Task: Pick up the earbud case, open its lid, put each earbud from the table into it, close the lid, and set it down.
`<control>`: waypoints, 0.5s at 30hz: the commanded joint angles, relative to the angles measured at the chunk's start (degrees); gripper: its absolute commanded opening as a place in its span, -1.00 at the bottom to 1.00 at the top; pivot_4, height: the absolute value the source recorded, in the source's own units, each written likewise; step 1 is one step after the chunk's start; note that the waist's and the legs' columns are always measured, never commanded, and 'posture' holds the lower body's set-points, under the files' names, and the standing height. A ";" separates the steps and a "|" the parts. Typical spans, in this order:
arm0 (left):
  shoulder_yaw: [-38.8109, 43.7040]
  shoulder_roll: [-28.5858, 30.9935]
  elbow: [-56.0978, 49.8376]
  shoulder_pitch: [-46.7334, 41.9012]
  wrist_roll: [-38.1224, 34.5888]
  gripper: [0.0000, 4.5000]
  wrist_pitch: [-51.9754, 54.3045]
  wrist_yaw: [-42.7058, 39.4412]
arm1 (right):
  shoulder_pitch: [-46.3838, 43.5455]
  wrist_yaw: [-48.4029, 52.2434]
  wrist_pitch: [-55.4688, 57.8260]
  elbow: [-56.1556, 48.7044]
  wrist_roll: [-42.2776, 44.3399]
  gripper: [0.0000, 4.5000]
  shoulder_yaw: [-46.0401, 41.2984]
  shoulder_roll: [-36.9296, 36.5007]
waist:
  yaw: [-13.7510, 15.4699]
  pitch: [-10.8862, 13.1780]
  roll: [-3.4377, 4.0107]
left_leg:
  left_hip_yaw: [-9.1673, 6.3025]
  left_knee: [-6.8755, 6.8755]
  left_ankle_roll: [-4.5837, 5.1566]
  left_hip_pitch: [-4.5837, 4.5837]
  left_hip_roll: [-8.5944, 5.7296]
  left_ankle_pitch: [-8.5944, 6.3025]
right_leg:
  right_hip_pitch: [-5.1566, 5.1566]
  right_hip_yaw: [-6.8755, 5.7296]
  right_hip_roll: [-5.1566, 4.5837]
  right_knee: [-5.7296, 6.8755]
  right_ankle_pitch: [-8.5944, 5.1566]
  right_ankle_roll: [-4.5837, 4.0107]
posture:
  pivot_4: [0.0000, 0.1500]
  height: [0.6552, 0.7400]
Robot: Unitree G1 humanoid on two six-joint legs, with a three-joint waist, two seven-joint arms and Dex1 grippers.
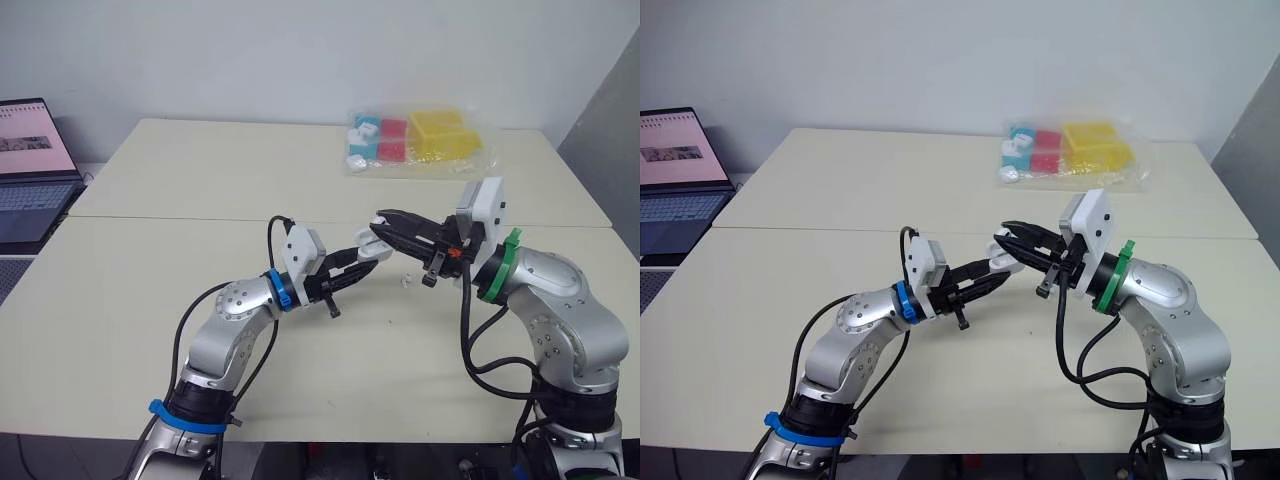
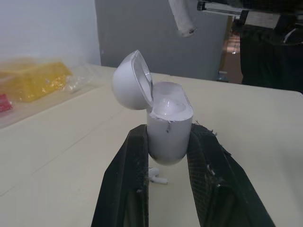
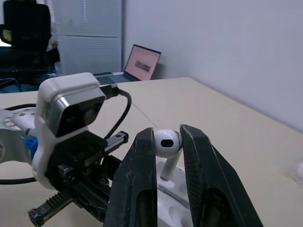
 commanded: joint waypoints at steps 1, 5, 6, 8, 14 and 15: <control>0.96 0.01 -3.07 -0.88 -1.66 -0.67 0.66 0.33 | 0.84 -2.82 -3.19 -1.49 0.34 -0.83 1.04 0.41 | 0.00 0.00 0.00 | 0.00 0.00 0.00 0.00 0.00 0.00 | -0.02 0.00 0.00 0.01 0.00 0.00 | 1.00 0.89; 1.43 0.42 -3.48 -1.35 -2.21 -0.67 1.40 0.08 | 1.52 -4.81 -5.11 -0.65 0.01 -0.83 2.02 0.23 | 0.00 0.00 0.00 | -0.01 -0.01 0.00 0.00 0.01 0.00 | -0.01 0.00 0.02 0.01 0.00 -0.01 | 1.00 0.89; 1.48 0.36 -3.71 -1.54 -2.40 -0.67 1.74 0.15 | 1.64 -5.30 -5.98 -0.19 -0.47 -0.83 2.48 0.26 | 0.00 0.00 0.00 | 0.00 -0.01 0.00 0.00 0.01 0.00 | -0.01 -0.01 0.03 0.02 0.00 -0.01 | 1.00 0.89; 1.46 0.24 -4.01 -1.78 -2.58 -0.67 2.16 0.24 | 1.82 -6.02 -7.52 0.78 -1.23 -0.83 3.20 0.05 | 0.00 0.00 0.00 | 0.00 -0.01 0.00 0.00 0.02 0.00 | -0.01 -0.02 0.04 0.02 -0.01 -0.01 | 1.00 0.89; 1.33 0.15 -4.38 -1.79 -2.76 -0.67 2.46 0.36 | 3.72 -6.41 -11.17 2.44 -2.62 -0.83 4.44 -1.85 | 0.01 0.00 0.00 | 0.01 -0.02 0.01 -0.02 0.01 0.00 | -0.01 0.00 0.04 -0.04 -0.01 -0.01 | 1.00 0.89; 1.33 0.12 -4.46 -1.76 -2.82 -0.67 2.57 0.42 | 4.10 -6.57 -12.10 2.81 -3.11 -0.83 4.56 -2.01 | 0.01 0.00 0.00 | 0.01 -0.03 0.01 -0.02 0.01 0.00 | 0.00 -0.01 0.04 -0.06 -0.01 -0.01 | 1.00 0.89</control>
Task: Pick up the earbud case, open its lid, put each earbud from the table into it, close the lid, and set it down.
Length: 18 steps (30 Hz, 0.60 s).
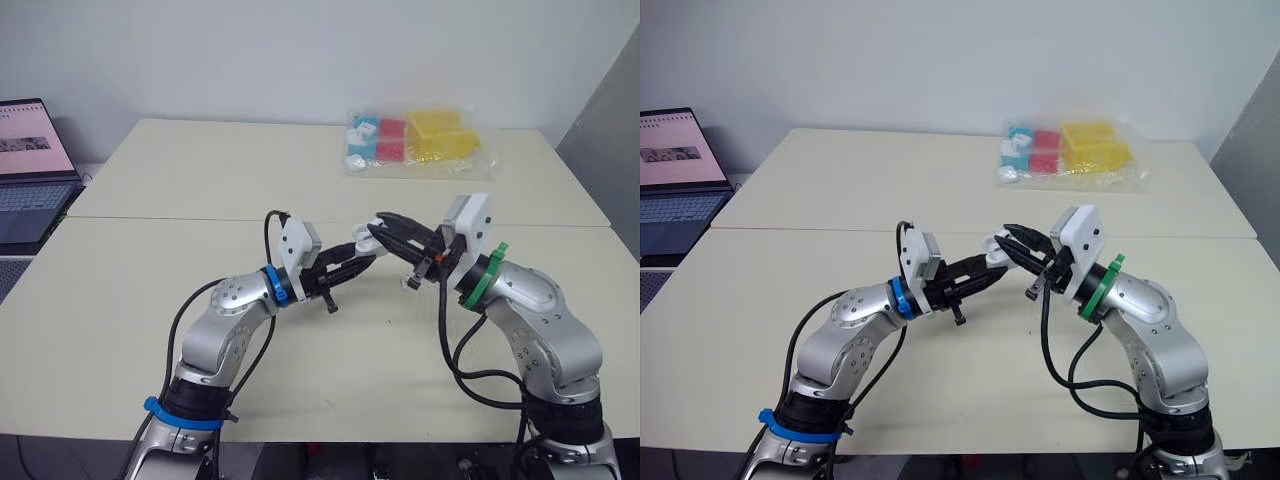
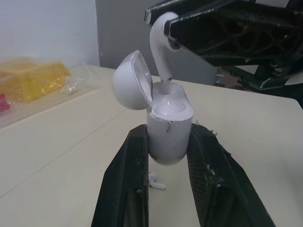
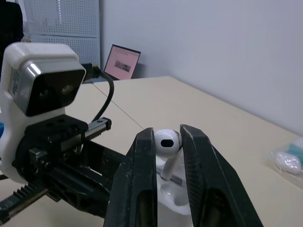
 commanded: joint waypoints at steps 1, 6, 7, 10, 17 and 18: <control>0.63 -0.13 -2.81 -0.69 -0.94 -0.67 -0.24 0.48 | 0.72 -0.81 -3.64 -0.04 -0.85 -0.83 -0.11 -0.67 | 0.01 0.00 0.00 | 0.00 -0.01 0.00 -0.01 0.00 0.00 | -0.01 0.00 0.00 0.00 0.00 0.00 | 1.00 0.89; 0.80 0.19 -2.93 -0.86 -1.08 -0.67 0.04 0.52 | 2.36 -0.71 -6.37 0.85 -1.53 -0.83 0.30 -1.54 | 0.01 0.00 0.00 | 0.01 0.00 0.00 0.00 0.00 0.00 | 0.00 -0.01 0.00 0.01 0.00 0.00 | 1.00 0.89; 0.85 0.25 -2.91 -0.91 -1.11 -0.67 0.10 0.49 | 2.51 -0.80 -6.80 1.01 -1.67 -0.83 0.34 -1.62 | 0.00 0.00 0.00 | 0.02 0.00 0.00 0.00 0.00 0.00 | 0.00 -0.02 0.00 0.01 0.00 0.00 | 1.00 0.89; 0.81 0.24 -3.18 -0.81 -1.09 -0.67 0.21 0.46 | 2.85 -1.02 -7.83 1.48 -1.98 -0.83 0.59 -1.79 | -0.02 0.00 0.00 | 0.02 0.00 0.00 0.00 0.01 0.00 | -0.01 0.01 0.01 0.02 0.00 0.00 | 1.00 0.89; 0.90 -0.04 -3.32 -1.10 -1.12 -0.67 0.39 0.48 | 3.88 0.10 -8.09 1.65 -1.95 -0.83 1.86 -3.24 | 0.00 0.00 0.00 | 0.02 -0.01 0.00 0.00 0.00 0.00 | -0.01 0.01 0.00 0.00 0.00 0.00 | 1.00 0.89; 0.94 -0.12 -3.33 -1.12 -1.11 -0.67 0.37 0.54 | 4.17 0.22 -6.54 1.04 -0.87 -0.83 2.11 -3.46 | 0.01 0.00 0.00 | 0.02 -0.01 0.00 0.00 0.00 0.00 | 0.00 0.01 0.00 -0.01 0.00 0.00 | 1.00 0.89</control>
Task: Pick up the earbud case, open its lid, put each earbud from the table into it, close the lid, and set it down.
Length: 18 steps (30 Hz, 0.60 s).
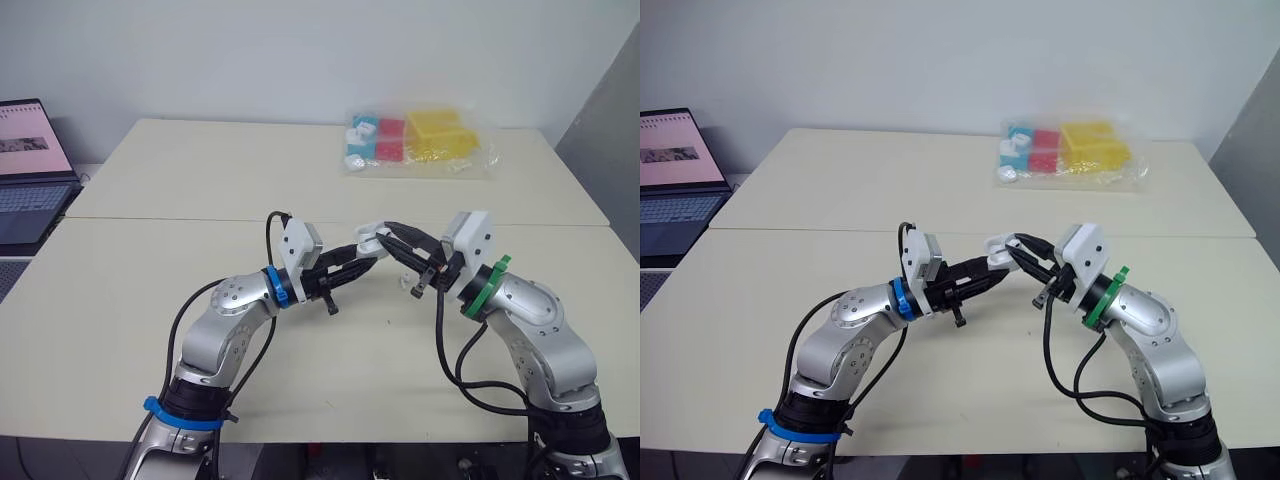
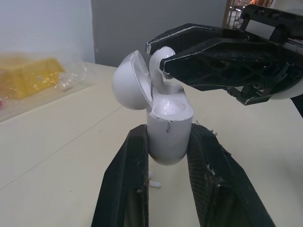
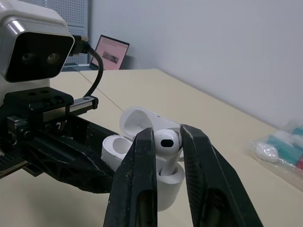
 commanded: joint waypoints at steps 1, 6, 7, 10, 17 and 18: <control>1.10 -0.22 -2.99 -1.13 -0.93 -0.67 -0.99 0.68 | 1.23 0.83 2.86 -2.20 2.35 -0.83 0.57 -1.16 | 0.01 0.00 0.00 | 0.00 0.00 0.00 0.00 0.00 0.00 | 0.00 0.00 0.00 0.00 0.00 0.00 | 1.00 0.89; 0.90 -0.12 -3.07 -0.90 -0.75 -0.67 -1.35 0.53 | 1.70 0.00 4.71 -3.34 4.21 -0.67 0.31 -1.27 | 0.00 0.00 0.00 | -0.01 0.00 0.00 0.00 0.00 0.00 | 0.00 0.00 0.00 0.01 0.00 0.00 | 1.00 0.89; 0.83 -0.11 -3.08 -0.79 -0.71 -0.67 -1.44 0.53 | 1.69 -0.38 5.36 -3.59 4.14 -0.49 0.25 -1.49 | 0.01 0.00 0.00 | -0.01 0.00 0.00 0.00 0.00 0.00 | 0.00 0.00 0.00 0.01 0.00 0.00 | 1.00 0.89; 0.69 -0.04 -3.04 -0.53 -0.58 -0.67 -1.68 0.55 | 1.31 -1.26 7.04 -4.38 4.76 -0.04 -0.37 -1.59 | 0.00 0.00 0.00 | -0.01 -0.01 0.00 0.00 0.01 0.00 | -0.02 0.02 0.00 0.02 0.00 0.00 | 1.00 0.89; 0.26 0.05 -2.40 -0.18 0.25 -0.67 -2.30 0.95 | 1.13 -0.66 12.81 -9.39 11.70 0.29 -4.81 -4.13 | 0.02 0.01 0.00 | -0.03 -0.01 0.00 -0.02 0.00 0.00 | -0.01 0.00 -0.01 -0.04 0.00 0.00 | 1.00 0.89; 0.49 0.25 -1.86 0.01 0.75 -0.67 -2.59 1.36 | 1.71 -0.02 15.38 -11.12 14.89 0.29 -7.49 -6.06 | 0.03 0.00 0.00 | -0.03 -0.02 0.00 -0.02 0.00 0.00 | -0.01 0.00 -0.01 -0.04 0.00 0.00 | 1.00 0.89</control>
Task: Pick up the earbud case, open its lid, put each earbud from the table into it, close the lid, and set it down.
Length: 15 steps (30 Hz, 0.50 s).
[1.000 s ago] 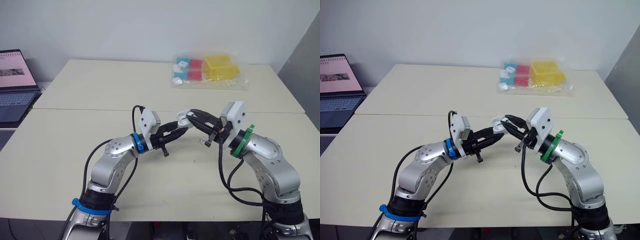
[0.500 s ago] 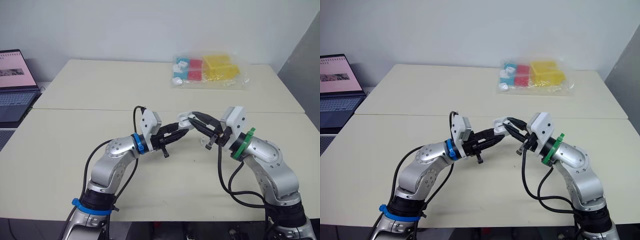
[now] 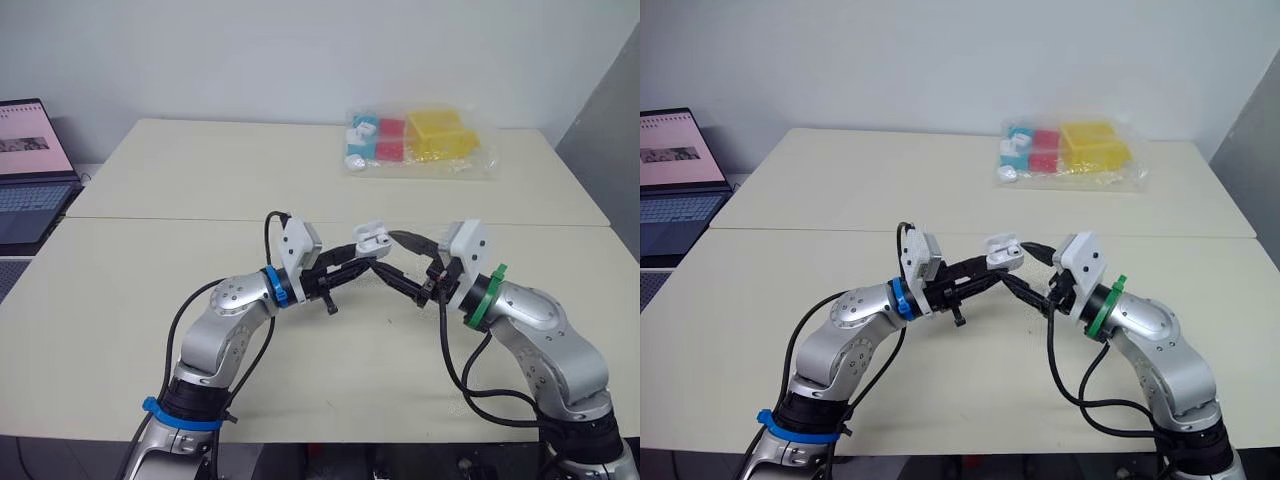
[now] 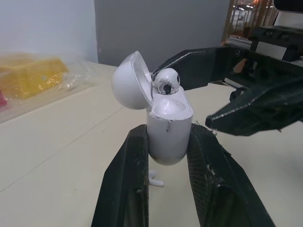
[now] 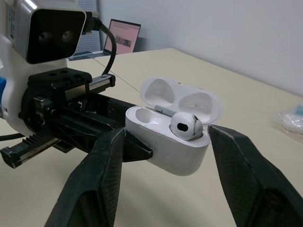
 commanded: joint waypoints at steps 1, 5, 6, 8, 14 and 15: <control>0.69 0.18 -1.33 0.00 0.89 -0.67 -2.15 0.74 | 0.43 1.02 5.79 -6.87 8.71 0.29 -7.27 -4.42 | 0.01 0.00 0.00 | -0.01 -0.01 0.00 -0.01 0.00 0.00 | 0.00 -0.01 0.00 -0.01 0.00 0.00 | 1.00 0.89; 1.30 1.40 0.47 0.87 2.43 -0.67 -4.61 0.39 | 3.53 1.59 11.18 -8.04 13.11 0.29 -11.56 -10.89 | 0.07 0.00 -0.02 | 0.00 -0.02 0.00 -0.01 0.00 0.00 | 0.04 -0.03 -0.02 -0.07 0.00 0.00 | 1.00 0.89; 1.53 1.66 0.98 0.94 2.70 -0.67 -5.07 0.32 | 4.25 0.31 11.39 -7.28 11.37 0.29 -10.46 -11.46 | 0.07 0.00 -0.02 | 0.01 -0.02 0.00 0.00 -0.01 0.00 | 0.03 -0.03 -0.02 -0.06 0.00 0.00 | 1.00 0.89; 1.59 2.48 1.90 0.97 3.49 -0.67 -6.34 -0.33 | 4.56 -4.46 10.83 -4.93 3.62 0.29 -4.62 -12.12 | -0.03 0.00 -0.01 | 0.02 -0.01 0.01 0.02 0.01 0.00 | 0.03 -0.04 -0.01 -0.03 -0.01 -0.01 | 1.00 0.89; 1.33 3.66 2.40 1.20 4.25 -0.67 -8.02 -1.78 | -0.23 -19.15 14.54 3.35 -9.30 0.29 5.10 -5.06 | -0.16 0.00 -0.01 | 0.06 -0.02 0.00 0.01 0.01 0.00 | -0.02 -0.01 0.00 0.01 0.00 -0.03 | 1.00 0.89; 1.29 3.80 2.33 1.26 4.34 -0.67 -8.16 -1.94 | -1.19 -21.41 14.79 5.10 -10.70 0.29 5.80 -2.71 | -0.29 0.00 -0.02 | 0.05 -0.01 0.00 0.00 0.03 0.00 | -0.04 0.02 0.01 0.00 0.00 -0.03 | 1.00 0.89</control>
